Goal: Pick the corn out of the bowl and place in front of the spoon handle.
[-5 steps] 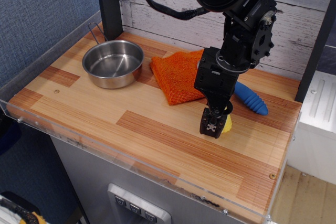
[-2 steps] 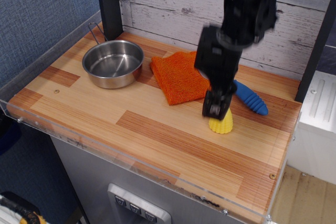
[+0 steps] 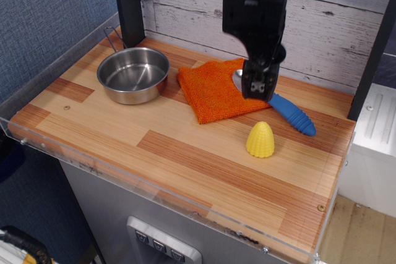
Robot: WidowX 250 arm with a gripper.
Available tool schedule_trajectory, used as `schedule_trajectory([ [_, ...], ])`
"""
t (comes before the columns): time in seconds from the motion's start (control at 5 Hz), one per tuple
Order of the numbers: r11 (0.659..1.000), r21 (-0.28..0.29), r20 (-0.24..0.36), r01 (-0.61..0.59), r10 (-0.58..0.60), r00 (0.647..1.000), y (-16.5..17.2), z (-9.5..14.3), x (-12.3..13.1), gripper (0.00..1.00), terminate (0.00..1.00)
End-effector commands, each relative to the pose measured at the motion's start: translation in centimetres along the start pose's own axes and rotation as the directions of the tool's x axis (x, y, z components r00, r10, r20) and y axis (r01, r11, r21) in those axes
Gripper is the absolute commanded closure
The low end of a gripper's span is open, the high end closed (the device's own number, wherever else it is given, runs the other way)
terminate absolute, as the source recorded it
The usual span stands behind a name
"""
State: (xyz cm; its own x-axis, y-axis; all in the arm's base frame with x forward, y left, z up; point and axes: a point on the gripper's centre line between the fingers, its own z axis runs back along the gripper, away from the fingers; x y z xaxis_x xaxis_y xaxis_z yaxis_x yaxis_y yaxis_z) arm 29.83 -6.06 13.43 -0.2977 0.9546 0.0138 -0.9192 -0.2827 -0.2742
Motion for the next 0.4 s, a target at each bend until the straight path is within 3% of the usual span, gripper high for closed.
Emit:
schedule_trajectory([
  [0.0, 0.998, -0.064, -0.028, -0.016, 0.015, 1.0, 0.36, 3.14, 0.07, 0.0, 0.0],
  [0.2, 0.998, -0.064, -0.028, -0.016, 0.015, 1.0, 0.36, 3.14, 0.07, 0.0, 1.0],
])
